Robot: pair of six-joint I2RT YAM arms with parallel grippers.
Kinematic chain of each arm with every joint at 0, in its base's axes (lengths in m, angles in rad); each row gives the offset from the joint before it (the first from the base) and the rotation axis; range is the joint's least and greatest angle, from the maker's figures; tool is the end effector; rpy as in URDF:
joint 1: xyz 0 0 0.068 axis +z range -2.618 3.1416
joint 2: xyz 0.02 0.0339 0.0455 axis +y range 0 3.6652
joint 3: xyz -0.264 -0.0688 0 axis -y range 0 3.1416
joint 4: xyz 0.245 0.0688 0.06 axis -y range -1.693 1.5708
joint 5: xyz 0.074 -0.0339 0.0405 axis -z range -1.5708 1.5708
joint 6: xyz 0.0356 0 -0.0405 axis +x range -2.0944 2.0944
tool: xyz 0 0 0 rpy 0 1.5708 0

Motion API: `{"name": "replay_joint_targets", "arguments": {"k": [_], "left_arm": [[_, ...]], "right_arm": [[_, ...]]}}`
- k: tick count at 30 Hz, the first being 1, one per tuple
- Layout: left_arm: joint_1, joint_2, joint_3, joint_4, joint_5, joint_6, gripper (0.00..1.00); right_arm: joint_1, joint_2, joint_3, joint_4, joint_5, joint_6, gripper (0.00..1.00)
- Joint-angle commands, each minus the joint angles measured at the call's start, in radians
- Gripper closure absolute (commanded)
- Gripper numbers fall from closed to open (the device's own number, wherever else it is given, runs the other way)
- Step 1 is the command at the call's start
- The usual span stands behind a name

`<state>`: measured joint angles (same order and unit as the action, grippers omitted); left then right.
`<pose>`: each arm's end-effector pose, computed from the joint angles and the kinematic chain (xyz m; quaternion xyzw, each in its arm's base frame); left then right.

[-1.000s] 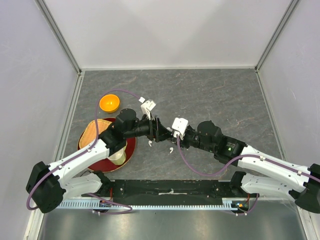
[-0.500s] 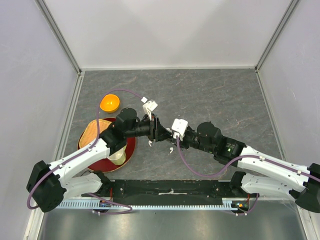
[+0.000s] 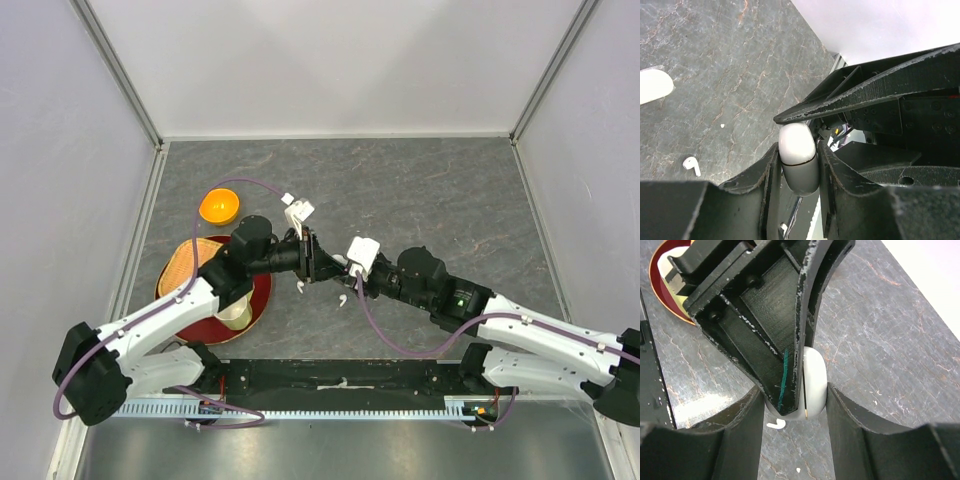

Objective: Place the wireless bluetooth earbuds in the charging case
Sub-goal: Pick up the charging case at the center of the board, then adjust the charging case at the center of the board.

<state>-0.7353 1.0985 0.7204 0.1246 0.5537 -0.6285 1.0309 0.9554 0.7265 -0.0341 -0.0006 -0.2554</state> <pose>0.1734 -0.1820 0.2878 0.2077 0.7507 -0.5389 0.3209 0.1160 0.1936 0.3034 -0.4762 0.6350 0.2302 0.5630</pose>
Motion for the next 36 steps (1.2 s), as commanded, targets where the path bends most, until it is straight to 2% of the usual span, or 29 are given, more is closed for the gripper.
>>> {"name": "replay_joint_targets", "arguments": {"k": [1,9,12,13,14,16,18,23,26,28,31,36], "left_arm": [[-0.003,-0.077,-0.019,0.044,-0.041,0.036,0.98],[-0.003,-0.284,-0.134,0.069,-0.276,0.147,0.98],[-0.003,-0.373,-0.182,0.089,-0.365,0.206,0.98],[-0.003,-0.414,-0.196,0.111,-0.391,0.219,0.98],[-0.003,-0.431,-0.208,0.127,-0.4,0.246,0.98],[-0.003,-0.465,-0.251,0.171,-0.405,0.279,0.98],[-0.003,-0.508,-0.309,0.266,-0.402,0.315,0.97],[-0.004,-0.554,-0.384,0.424,-0.341,0.401,0.98],[-0.004,-0.56,-0.395,0.461,-0.316,0.432,0.98],[-0.004,-0.551,-0.401,0.5,-0.244,0.461,0.98],[-0.004,-0.52,-0.397,0.535,-0.187,0.461,0.98],[-0.004,-0.467,-0.411,0.633,-0.132,0.454,0.98]], "right_arm": [[0.0,-0.053,0.001,0.071,0.082,0.087,0.46],[0.0,-0.19,-0.059,0.056,0.122,0.149,0.4],[-0.002,-0.248,-0.085,0.08,0.223,0.252,0.29],[-0.002,-0.256,-0.079,0.073,0.275,0.369,0.18],[-0.002,-0.257,-0.069,0.06,0.325,0.43,0.14],[-0.005,-0.25,-0.015,-0.005,0.384,0.501,0.06],[-0.008,-0.212,0.028,-0.036,0.372,0.619,0.06],[-0.083,-0.068,0.177,-0.112,0.18,0.913,0.09],[-0.172,0.003,0.202,-0.089,-0.06,1.115,0.09],[-0.218,0.031,0.194,-0.041,-0.204,1.25,0.07],[-0.247,0.078,0.166,0.022,-0.298,1.399,0.06],[-0.246,0.117,0.051,0.328,-0.435,1.616,0.05]]}}
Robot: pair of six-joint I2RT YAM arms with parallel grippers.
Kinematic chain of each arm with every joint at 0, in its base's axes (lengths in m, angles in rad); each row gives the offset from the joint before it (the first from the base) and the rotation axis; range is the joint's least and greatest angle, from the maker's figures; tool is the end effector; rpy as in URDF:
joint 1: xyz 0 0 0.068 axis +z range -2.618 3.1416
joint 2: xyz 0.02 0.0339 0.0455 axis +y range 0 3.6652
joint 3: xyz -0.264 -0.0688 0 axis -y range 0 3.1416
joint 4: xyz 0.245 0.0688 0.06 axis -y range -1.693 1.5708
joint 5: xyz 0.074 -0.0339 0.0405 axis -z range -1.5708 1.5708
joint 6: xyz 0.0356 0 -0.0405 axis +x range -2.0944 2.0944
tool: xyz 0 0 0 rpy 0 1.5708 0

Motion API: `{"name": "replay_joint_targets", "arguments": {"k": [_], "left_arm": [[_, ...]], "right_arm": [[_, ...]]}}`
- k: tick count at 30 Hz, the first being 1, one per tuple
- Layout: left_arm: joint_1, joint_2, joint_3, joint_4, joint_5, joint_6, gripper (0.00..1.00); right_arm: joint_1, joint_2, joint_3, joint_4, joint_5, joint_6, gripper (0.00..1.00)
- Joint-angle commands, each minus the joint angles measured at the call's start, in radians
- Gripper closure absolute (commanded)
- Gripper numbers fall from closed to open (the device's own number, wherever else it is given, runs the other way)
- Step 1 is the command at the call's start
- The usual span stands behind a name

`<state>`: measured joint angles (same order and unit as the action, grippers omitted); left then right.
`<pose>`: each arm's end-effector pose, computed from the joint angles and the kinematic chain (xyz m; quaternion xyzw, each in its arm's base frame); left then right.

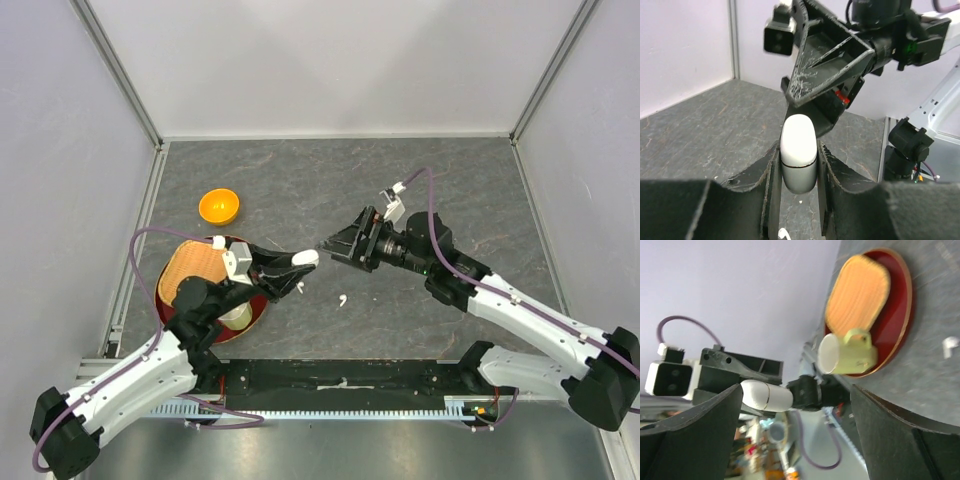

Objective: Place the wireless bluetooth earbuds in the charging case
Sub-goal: Adjust the charging case at the center of the board.

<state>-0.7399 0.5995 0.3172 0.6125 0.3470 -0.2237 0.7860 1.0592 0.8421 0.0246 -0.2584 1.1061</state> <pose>0.1068 -0.1139 0.2867 0.2820 0.5177 -0.4603 0.6638 0.1698 0.1828 0.3288 0.0411 0.7686 0.5696 0.2882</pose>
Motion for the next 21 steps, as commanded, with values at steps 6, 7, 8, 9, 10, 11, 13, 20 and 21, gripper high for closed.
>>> {"name": "replay_joint_targets", "arguments": {"k": [6,7,8,9,10,11,13,20,21], "left_arm": [[0.0,0.066,-0.012,0.178,0.073,0.055,0.98],[0.0,0.068,-0.013,0.178,0.072,0.058,0.98],[0.0,0.068,-0.013,0.178,0.07,0.058,0.98],[0.0,0.066,-0.012,0.178,0.07,0.06,0.98],[0.0,0.068,-0.01,0.178,0.069,0.06,0.98],[-0.001,0.074,-0.01,0.181,0.069,0.058,0.98],[0.0,0.077,-0.009,0.184,0.07,0.06,0.98],[-0.001,0.118,0.003,0.19,0.081,0.061,0.98],[-0.001,0.128,0.005,0.19,0.083,0.061,0.98]], "right_arm": [[-0.001,0.019,-0.09,0.298,-0.188,0.328,0.03],[0.001,0.019,-0.092,0.298,-0.188,0.334,0.03],[-0.001,0.019,-0.094,0.296,-0.188,0.337,0.04],[-0.001,0.021,-0.098,0.299,-0.192,0.345,0.04],[-0.001,0.028,-0.104,0.307,-0.197,0.353,0.05],[-0.001,0.033,-0.11,0.339,-0.205,0.385,0.06],[-0.001,0.051,-0.129,0.376,-0.223,0.417,0.08],[0.009,0.082,-0.143,0.422,-0.229,0.456,0.2],[0.009,0.085,-0.143,0.425,-0.231,0.459,0.23]]}}
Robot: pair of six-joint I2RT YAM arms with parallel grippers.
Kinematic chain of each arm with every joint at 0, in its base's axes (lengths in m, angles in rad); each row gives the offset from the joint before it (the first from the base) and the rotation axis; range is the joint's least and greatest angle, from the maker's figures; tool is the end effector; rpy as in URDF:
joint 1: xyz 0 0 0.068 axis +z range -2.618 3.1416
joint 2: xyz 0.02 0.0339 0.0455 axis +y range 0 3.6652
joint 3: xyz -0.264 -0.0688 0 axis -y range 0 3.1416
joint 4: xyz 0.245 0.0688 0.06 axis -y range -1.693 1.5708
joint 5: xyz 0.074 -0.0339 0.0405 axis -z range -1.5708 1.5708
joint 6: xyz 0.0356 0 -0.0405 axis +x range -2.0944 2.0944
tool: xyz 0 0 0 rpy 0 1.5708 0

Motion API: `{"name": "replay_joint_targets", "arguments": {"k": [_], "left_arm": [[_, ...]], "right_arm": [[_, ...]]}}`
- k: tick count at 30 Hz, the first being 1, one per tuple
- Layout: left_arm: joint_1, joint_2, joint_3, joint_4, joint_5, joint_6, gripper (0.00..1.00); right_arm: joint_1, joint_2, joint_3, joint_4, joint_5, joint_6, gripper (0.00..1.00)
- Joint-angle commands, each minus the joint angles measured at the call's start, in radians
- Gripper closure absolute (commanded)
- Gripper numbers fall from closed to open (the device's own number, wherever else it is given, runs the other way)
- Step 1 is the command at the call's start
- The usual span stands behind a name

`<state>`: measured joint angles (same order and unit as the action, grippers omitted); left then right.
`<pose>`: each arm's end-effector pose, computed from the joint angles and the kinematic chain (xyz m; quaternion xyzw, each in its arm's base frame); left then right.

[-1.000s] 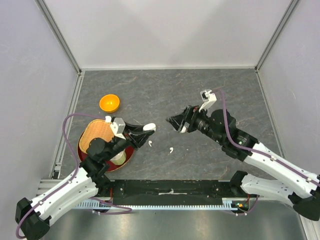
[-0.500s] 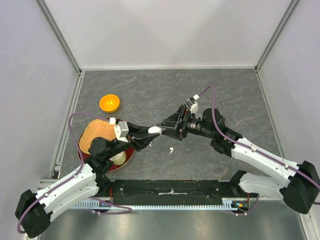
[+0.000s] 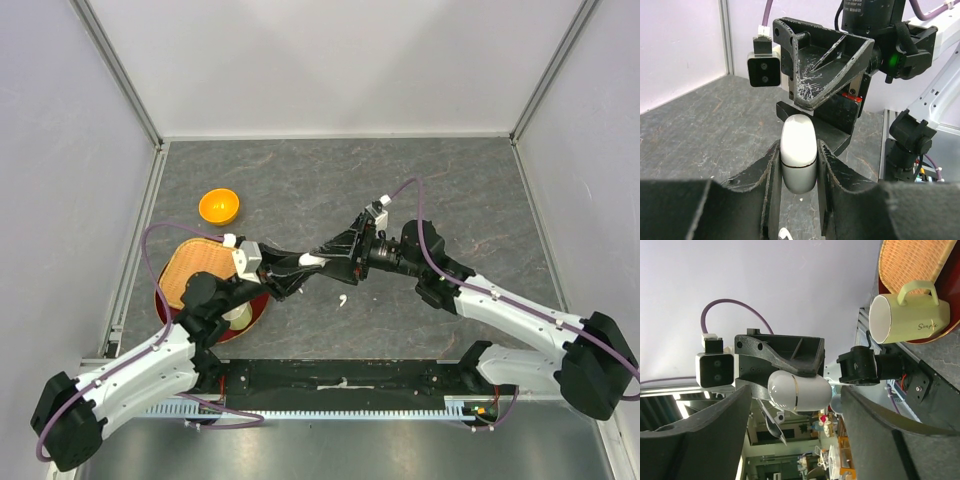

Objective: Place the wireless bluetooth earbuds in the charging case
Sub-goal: Adjust the charging case at the center of the board.

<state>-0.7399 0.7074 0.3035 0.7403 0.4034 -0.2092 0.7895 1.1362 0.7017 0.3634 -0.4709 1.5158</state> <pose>0.1154 -0.1242 0.2792 0.3064 0.5043 -0.4682 0.6577 0.1729 0.1972 0.2967 0.1042 0.7217 0.6749 0.1131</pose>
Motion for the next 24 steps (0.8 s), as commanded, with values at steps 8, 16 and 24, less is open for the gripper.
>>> {"name": "replay_joint_targets", "arguments": {"k": [8,16,24], "left_arm": [[-0.001,0.027,0.019,0.068,0.029,0.045,0.98],[-0.003,0.041,0.008,0.083,0.015,0.042,0.98],[-0.001,0.047,0.008,0.088,0.018,0.036,0.98]], "right_arm": [[0.005,0.039,-0.041,0.181,-0.028,0.11,0.4],[0.007,0.05,-0.059,0.201,-0.04,0.13,0.33],[0.005,0.054,-0.08,0.253,-0.032,0.162,0.47]]}}
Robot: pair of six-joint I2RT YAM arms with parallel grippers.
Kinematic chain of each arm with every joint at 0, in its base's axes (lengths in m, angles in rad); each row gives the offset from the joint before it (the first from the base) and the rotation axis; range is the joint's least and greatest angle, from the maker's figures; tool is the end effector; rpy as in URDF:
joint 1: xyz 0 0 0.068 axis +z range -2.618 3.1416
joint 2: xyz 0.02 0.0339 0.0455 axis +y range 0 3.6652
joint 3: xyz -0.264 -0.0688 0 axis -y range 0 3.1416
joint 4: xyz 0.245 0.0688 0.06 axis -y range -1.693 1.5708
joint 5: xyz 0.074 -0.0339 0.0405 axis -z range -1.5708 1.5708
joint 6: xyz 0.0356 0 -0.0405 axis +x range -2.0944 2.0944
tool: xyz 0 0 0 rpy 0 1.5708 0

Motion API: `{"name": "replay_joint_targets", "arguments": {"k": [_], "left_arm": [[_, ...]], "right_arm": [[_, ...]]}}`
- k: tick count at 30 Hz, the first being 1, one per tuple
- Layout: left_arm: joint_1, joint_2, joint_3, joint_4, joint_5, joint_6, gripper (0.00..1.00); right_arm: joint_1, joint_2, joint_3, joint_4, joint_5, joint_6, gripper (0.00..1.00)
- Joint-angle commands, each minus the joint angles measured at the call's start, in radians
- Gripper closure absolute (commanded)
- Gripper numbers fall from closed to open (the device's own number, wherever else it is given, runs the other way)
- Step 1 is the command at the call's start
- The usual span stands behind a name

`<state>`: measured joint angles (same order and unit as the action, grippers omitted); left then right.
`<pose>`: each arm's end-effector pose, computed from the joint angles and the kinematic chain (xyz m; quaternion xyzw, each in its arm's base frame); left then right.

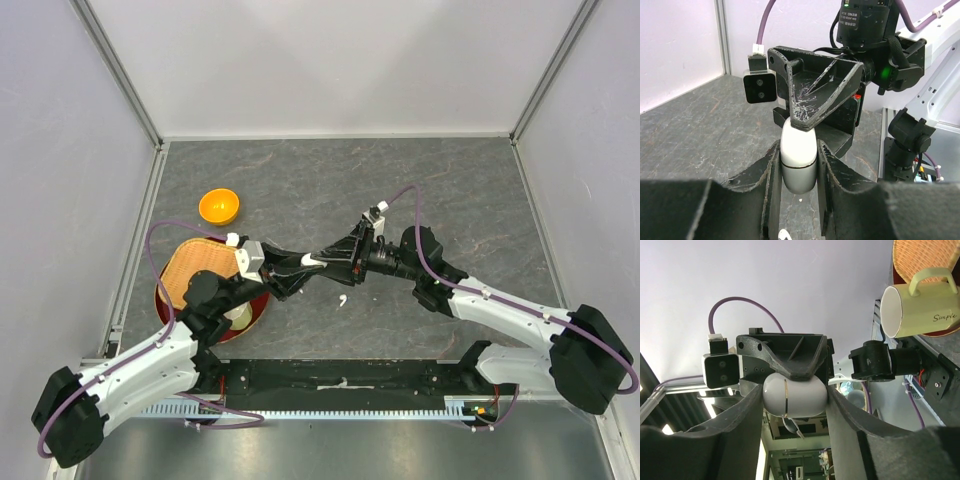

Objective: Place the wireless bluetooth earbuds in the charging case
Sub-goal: Adjust the charging case at the center of the board.

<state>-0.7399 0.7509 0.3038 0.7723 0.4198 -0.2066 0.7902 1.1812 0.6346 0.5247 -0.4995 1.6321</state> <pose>0.1193 -0.1286 0.2758 0.3136 0.5058 -0.4703 0.6517 0.1747 0.2006 0.2793 0.1253 0.7028 0.6965 0.0731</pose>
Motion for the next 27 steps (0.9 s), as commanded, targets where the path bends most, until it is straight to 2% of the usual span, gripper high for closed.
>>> {"name": "replay_joint_targets", "arguments": {"k": [1,4,6,7,8,10,13,17,27], "left_arm": [[-0.001,0.002,0.008,0.055,0.002,0.032,0.98],[-0.003,0.005,0.006,0.056,0.005,0.026,0.96],[-0.001,0.01,0.008,0.056,0.004,0.013,0.89],[-0.003,0.013,0.009,0.056,0.004,0.009,0.77],[-0.003,0.015,0.011,0.056,0.001,-0.003,0.7],[-0.003,0.018,0.011,0.064,-0.006,-0.019,0.57],[-0.003,0.016,0.0,0.094,-0.012,-0.039,0.49],[-0.003,0.024,-0.028,0.162,-0.024,-0.051,0.45],[-0.003,0.088,-0.069,0.286,-0.01,-0.076,0.45]], "right_arm": [[0.004,0.012,-0.016,0.1,-0.005,0.051,0.49],[0.004,0.011,-0.019,0.127,-0.007,0.057,0.6],[0.006,0.006,-0.023,0.133,-0.004,0.057,0.73],[0.003,0.005,-0.024,0.133,-0.001,0.057,0.78],[0.006,0.003,-0.03,0.136,0.006,0.057,0.83],[0.006,-0.002,-0.038,0.147,0.013,0.063,0.89],[0.004,0.001,-0.056,0.199,0.021,0.081,0.93],[0.006,0.008,-0.065,0.236,0.022,0.106,0.94],[0.004,0.027,-0.079,0.311,0.033,0.144,0.96]]}}
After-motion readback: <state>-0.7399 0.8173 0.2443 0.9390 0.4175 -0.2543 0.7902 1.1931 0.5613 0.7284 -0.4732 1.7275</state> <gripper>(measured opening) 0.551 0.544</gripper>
